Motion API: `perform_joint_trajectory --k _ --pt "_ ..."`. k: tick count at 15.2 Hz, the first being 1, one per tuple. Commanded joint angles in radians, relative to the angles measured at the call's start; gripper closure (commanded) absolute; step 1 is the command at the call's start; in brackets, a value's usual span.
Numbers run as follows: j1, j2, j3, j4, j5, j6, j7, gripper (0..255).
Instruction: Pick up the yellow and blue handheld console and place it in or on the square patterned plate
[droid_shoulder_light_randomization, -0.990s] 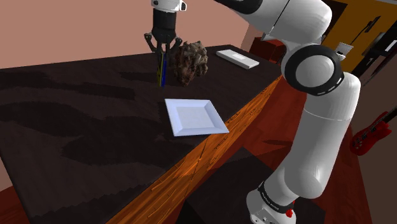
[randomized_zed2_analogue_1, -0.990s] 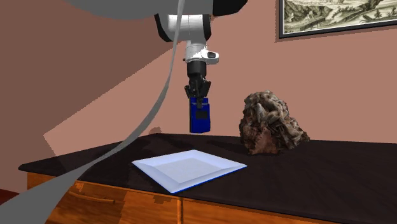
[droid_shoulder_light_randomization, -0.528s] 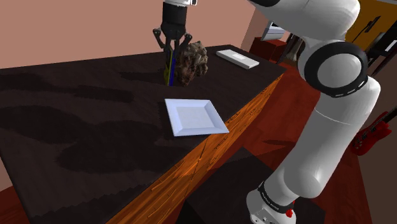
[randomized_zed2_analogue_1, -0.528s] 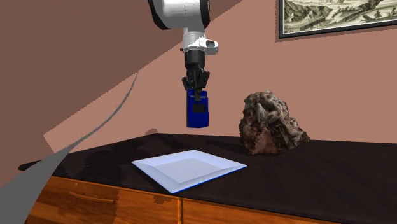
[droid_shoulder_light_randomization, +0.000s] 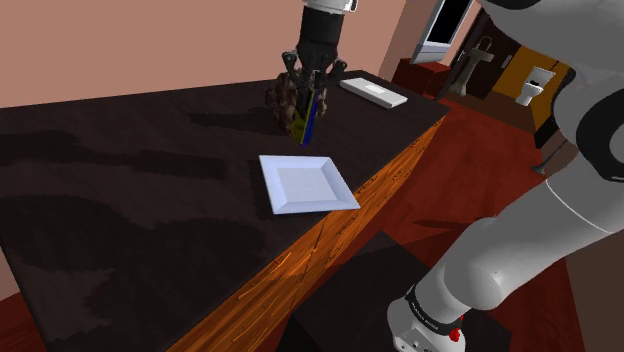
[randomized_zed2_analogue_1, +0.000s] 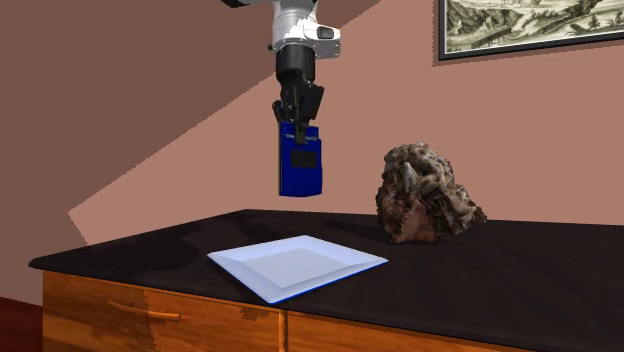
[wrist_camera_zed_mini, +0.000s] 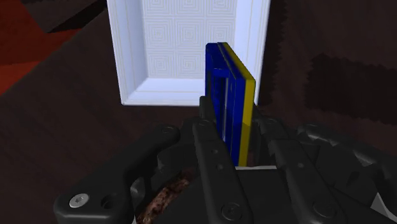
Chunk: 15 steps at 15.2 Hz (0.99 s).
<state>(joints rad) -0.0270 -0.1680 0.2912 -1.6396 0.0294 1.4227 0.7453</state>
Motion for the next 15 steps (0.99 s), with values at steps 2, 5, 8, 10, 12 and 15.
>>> perform_joint_trajectory --k 2,5,8,10,12,15 --pt "0.000 -0.111 -0.015 -0.088 0.026 -0.020 -0.018 255" --pt "0.003 -0.179 -0.026 -0.169 0.040 -0.006 -0.030 255" --pt "0.005 -0.193 -0.026 -0.224 0.043 0.035 -0.032 255" --pt "0.006 -0.202 -0.026 -0.259 0.045 0.062 -0.034 255" --pt "0.007 -0.209 -0.025 -0.293 0.047 0.089 -0.035 255" --pt "0.008 -0.219 -0.024 -0.342 0.050 0.129 -0.036 255"
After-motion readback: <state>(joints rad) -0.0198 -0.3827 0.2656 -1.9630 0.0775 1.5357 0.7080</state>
